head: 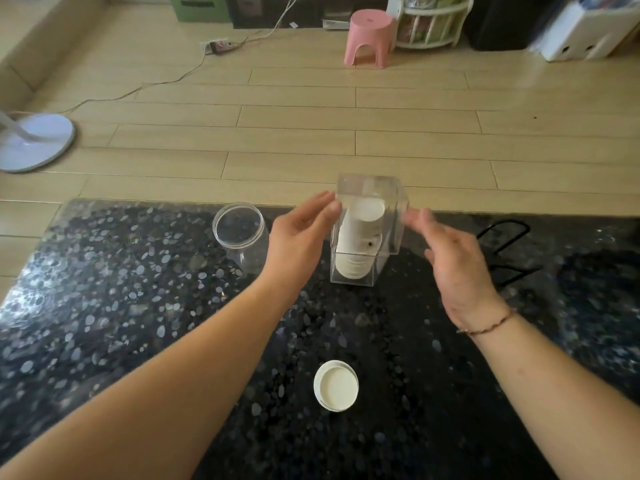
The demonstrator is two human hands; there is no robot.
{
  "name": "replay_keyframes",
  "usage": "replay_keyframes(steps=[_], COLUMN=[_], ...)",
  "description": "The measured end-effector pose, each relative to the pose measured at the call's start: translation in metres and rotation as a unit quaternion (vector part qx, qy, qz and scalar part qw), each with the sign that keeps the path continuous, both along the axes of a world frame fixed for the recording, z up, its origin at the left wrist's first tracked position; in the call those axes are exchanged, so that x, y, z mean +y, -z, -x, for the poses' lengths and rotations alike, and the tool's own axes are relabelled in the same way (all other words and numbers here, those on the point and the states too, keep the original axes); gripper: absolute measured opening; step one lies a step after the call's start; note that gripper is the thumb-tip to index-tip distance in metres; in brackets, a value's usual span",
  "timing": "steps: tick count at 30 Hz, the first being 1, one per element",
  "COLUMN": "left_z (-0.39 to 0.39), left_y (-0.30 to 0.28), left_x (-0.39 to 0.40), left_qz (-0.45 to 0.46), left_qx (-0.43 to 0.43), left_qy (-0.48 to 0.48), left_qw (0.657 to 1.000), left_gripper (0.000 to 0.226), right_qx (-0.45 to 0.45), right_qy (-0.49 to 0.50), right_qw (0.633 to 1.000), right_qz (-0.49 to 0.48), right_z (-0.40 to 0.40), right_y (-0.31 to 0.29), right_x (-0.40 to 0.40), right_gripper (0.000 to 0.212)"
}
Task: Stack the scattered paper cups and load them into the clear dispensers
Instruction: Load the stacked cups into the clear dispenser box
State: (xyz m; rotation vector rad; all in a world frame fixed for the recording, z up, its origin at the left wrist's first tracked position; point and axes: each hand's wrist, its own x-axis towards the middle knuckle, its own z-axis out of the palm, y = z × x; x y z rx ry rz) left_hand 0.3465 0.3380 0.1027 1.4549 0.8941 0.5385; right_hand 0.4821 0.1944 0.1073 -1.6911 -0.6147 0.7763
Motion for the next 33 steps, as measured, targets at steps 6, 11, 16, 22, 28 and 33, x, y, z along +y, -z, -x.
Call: replay_keyframes(steps=[6,11,16,22,28,33], left_z=[0.006,0.026,0.089,0.113,0.149,0.198], left_y=[0.023,0.022,0.059,0.083,0.079,0.056], left_x=[-0.013,-0.025,-0.086,-0.127,-0.141,-0.141], left_qz=[0.022,-0.009,0.112,0.251,0.260,0.203], left_qx=[0.045,0.116,0.249,0.204,0.211,0.162], left_qy=[-0.005,0.002,0.028,0.049,0.008,-0.017], left_qw=[0.999,0.993,0.961,0.945,0.942,0.966], left_gripper=[0.040,0.035,0.043,0.055,0.097,0.099], right_qx=[-0.021,0.007,0.211,0.150,0.224,0.265], right_qy=[0.021,0.098,0.013,-0.007,-0.015,-0.034], right_qw=[0.998,0.990,0.950,0.962,0.965,0.962], right_qz=[0.054,0.101,0.229,0.228,0.135,0.061], right_z=[0.011,0.034,0.117,0.153,0.181,0.221], right_y=[0.021,0.043,0.077,0.108,0.091,0.050], right_x=[0.003,-0.025,-0.065,-0.076,-0.079,-0.068], right_gripper=[0.044,0.047,0.061,0.044,0.026,0.053])
